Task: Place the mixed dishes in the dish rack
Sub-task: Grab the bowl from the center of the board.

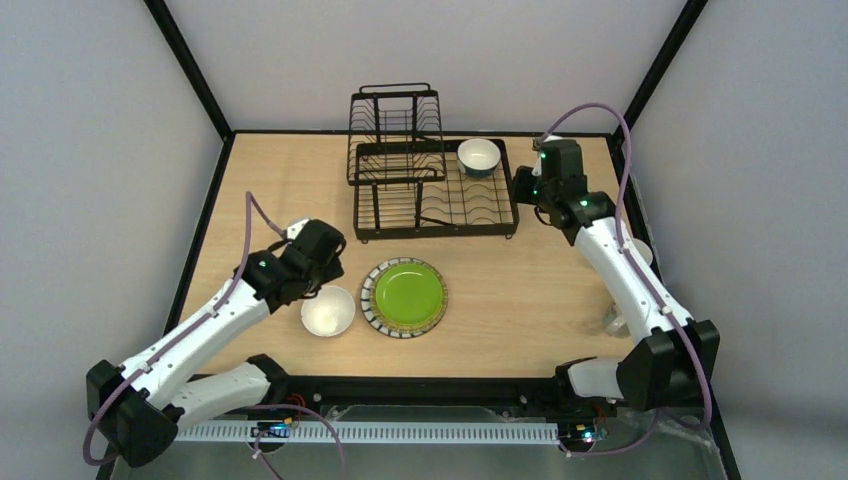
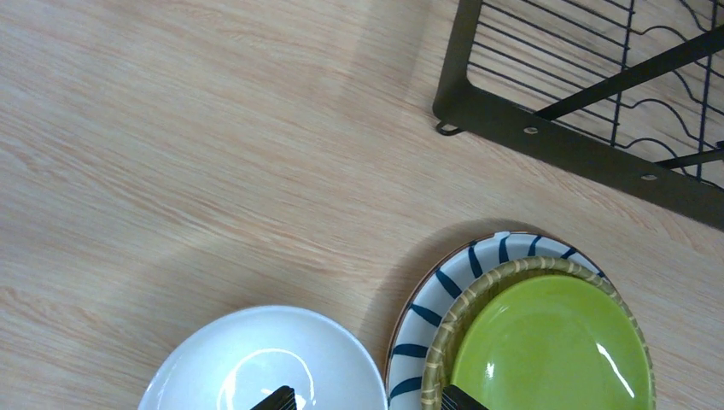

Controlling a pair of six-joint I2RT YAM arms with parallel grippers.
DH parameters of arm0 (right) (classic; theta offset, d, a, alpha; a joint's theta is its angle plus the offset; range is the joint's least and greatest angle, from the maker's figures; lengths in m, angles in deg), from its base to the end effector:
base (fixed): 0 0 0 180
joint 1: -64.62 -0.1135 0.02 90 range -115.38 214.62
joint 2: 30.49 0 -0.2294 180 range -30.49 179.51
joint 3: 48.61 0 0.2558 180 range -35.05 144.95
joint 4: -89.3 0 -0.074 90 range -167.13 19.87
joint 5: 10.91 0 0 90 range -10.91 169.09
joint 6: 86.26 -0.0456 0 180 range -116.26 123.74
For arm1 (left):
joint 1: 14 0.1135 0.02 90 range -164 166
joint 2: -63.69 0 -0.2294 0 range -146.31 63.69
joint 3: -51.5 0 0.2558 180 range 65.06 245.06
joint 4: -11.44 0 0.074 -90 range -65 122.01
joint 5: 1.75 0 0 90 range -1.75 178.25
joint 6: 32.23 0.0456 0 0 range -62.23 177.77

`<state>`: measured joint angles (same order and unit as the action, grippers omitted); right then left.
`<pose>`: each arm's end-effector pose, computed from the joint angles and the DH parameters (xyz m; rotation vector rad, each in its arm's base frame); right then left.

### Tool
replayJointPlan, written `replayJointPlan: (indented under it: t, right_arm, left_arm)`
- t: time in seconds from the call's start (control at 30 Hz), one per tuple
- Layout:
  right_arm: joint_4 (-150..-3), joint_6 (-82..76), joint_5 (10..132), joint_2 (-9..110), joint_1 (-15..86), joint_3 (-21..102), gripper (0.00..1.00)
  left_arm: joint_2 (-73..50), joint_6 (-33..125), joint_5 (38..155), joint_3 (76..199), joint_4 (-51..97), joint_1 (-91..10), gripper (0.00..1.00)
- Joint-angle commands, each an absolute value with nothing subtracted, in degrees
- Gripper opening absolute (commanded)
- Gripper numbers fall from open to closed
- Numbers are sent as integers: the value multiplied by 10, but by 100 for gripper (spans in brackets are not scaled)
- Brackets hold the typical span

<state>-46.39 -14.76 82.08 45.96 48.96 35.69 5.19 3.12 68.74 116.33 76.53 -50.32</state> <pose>0.3047 0.0830 0.3004 0.0842 2.2182 0.2735 0.1823 -0.1151 0.2373 -0.5202 2.4651 -0.1984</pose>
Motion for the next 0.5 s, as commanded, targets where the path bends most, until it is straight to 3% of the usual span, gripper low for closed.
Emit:
replayJointPlan:
  t: [0.0,0.47]
  right_arm:
    - [-457,-156,817,432,480,328,73]
    - [-453,-153,809,382,475,279,73]
  left_arm:
    - [69,-9,671,1139,791,-503,99]
    - [104,-102,664,1103,830,-502,99]
